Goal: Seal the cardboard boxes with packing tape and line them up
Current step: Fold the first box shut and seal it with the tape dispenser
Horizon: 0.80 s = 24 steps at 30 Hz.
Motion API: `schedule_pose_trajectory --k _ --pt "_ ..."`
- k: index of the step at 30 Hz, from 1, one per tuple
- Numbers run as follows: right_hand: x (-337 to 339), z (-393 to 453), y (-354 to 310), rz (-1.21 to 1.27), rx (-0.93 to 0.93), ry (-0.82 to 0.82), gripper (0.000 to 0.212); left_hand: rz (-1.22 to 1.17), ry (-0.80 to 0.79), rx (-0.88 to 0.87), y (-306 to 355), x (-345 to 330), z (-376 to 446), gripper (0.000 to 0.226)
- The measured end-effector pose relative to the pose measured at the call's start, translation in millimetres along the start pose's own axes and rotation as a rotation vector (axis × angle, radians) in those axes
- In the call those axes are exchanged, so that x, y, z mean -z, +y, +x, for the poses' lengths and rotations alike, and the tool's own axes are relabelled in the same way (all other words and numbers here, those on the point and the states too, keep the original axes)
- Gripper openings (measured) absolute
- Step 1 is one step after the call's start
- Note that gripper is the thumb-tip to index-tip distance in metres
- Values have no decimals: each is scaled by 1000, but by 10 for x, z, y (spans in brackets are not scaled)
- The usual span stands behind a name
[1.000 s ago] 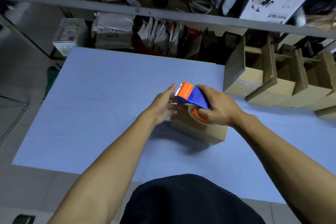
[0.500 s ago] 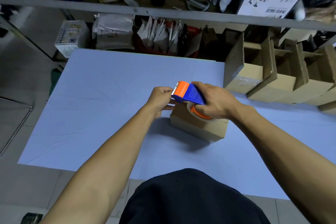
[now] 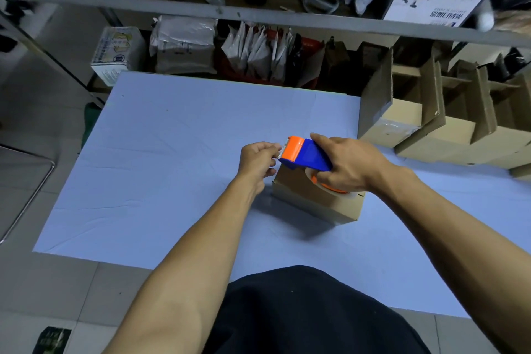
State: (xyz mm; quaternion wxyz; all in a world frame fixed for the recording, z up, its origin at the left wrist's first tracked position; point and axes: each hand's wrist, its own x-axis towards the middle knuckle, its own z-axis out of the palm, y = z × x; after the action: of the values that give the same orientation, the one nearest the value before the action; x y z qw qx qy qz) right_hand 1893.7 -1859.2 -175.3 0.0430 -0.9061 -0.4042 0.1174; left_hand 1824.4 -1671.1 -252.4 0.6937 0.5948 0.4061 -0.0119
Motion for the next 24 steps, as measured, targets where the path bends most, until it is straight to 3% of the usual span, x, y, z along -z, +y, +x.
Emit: schedule_pose_trajectory --k 8,15,24 --pt "-60 -198 66 -130 -15 -29 79 -103 83 134 -224 219 45 9" --pt "43 -236 191 -72 -49 35 65 -64 -22 78 -103 154 110 9" --pt "14 -225 194 -67 -52 -8 64 -125 -18 79 -115 63 182 15"
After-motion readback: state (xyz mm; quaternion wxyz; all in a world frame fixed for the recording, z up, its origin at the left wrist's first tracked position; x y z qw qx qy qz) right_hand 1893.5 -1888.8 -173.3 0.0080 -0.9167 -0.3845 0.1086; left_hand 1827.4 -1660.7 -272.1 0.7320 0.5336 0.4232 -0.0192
